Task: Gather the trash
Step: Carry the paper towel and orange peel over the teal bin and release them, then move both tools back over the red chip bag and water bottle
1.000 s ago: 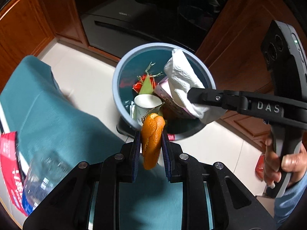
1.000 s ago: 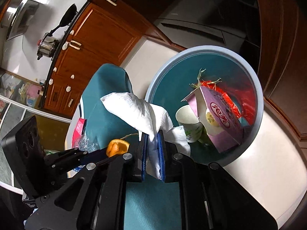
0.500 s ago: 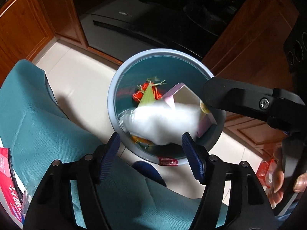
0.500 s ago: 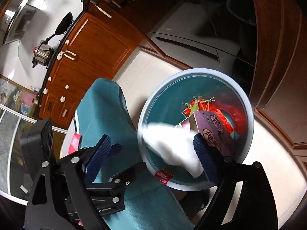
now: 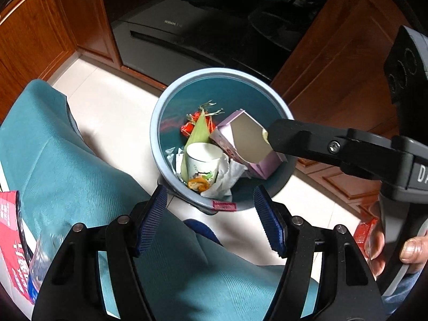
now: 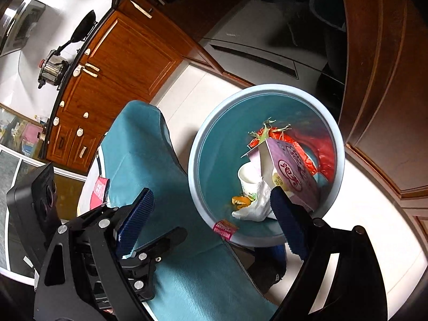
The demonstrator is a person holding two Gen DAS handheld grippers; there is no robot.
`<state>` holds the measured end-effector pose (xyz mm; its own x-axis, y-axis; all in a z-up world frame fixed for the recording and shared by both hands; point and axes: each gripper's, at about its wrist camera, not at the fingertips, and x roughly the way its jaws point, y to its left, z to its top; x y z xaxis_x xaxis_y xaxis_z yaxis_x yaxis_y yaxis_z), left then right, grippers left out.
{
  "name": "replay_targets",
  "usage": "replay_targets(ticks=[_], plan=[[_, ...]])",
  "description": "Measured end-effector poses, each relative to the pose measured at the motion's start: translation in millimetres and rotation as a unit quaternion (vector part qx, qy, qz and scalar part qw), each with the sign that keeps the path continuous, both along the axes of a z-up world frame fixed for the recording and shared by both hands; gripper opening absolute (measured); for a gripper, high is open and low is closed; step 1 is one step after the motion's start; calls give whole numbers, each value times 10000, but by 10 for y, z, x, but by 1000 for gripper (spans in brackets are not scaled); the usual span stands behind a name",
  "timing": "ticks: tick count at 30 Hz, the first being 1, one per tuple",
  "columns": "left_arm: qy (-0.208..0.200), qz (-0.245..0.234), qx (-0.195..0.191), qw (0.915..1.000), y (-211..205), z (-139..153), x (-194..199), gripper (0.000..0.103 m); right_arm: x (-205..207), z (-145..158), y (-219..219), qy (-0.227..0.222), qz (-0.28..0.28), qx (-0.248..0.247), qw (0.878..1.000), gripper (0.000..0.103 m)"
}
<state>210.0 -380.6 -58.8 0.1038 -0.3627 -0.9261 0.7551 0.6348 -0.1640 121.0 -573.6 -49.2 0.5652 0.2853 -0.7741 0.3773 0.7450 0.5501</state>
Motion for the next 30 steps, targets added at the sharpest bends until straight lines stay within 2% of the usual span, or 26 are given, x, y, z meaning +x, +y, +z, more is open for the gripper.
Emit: replay_targets(ticks=[5,8,15,24,27,30], plan=[[-76,32,-141,9999,108,164,-114,69,-91,176,120,-57,96,-96,9999,85],[-178,76,-224,9996,235,279,-182,74,-130,292,221,-100,167,-144,9997,85],[-444,343,-359,9978,704,525,-265,78,-157,534,576,-172,432,-258,9986,85],[-739,974,-411,9916,1712,721,-235,87,74,815,1373,-204,1160,-480,9919,85],[-870,1202,-373,9882,2114,754,-199,94,198,869,1713,-195,1474,-546,9874,85],[-963,1428,-230,9848,2497,733,-112,94,319,888,1988,-159,1738,-614,9827,85]])
